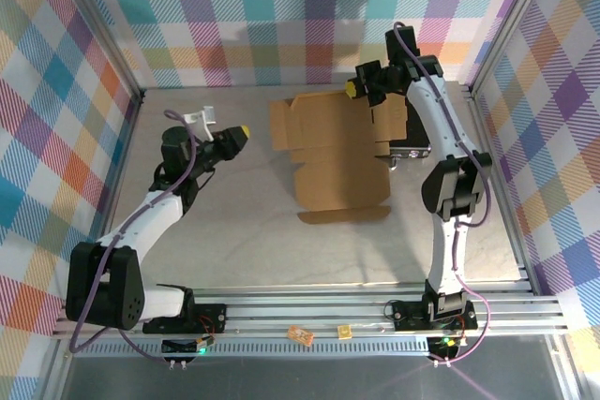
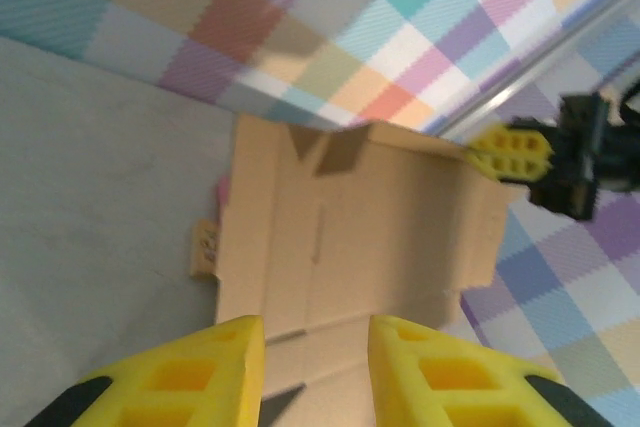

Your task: Fold the paper box

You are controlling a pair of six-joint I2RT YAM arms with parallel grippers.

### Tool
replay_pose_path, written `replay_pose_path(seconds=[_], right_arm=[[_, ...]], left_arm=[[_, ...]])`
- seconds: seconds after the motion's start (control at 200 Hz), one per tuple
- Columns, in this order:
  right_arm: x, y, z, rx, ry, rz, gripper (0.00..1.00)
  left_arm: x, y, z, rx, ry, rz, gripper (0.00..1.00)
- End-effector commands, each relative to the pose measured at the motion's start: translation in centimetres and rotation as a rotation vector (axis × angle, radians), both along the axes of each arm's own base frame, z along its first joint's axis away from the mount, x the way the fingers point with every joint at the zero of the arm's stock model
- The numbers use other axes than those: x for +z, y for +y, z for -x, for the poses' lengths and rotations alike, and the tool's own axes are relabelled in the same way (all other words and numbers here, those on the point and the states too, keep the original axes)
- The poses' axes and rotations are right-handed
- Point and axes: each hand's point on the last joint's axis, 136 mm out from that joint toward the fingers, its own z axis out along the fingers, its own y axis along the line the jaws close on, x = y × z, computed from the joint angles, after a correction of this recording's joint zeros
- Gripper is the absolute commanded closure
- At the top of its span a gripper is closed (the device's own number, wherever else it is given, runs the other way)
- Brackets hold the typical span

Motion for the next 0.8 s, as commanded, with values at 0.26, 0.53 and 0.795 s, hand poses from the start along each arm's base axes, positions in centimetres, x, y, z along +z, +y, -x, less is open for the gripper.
replay_pose_path(seconds=[0.26,0.53,0.795], right_arm=[[3.6,-1.0,0.7,0.04,-0.083,-0.012,1.0],[3.7,-1.5,0.9,0.035,-0.067,-0.024,1.0],[4.0,-1.9,0.5,0.017,-0.065,-0.051,1.0]], left_arm=[[-7.1,-6.6,-0.4,-0.213,0.094,0.014,0.68],[-8.6,-10.6,-2.2,-0.248,0.055,0.127,0.67],[-10.1,-12.0,-2.6,-0.232,0.051,0.134,0.66]])
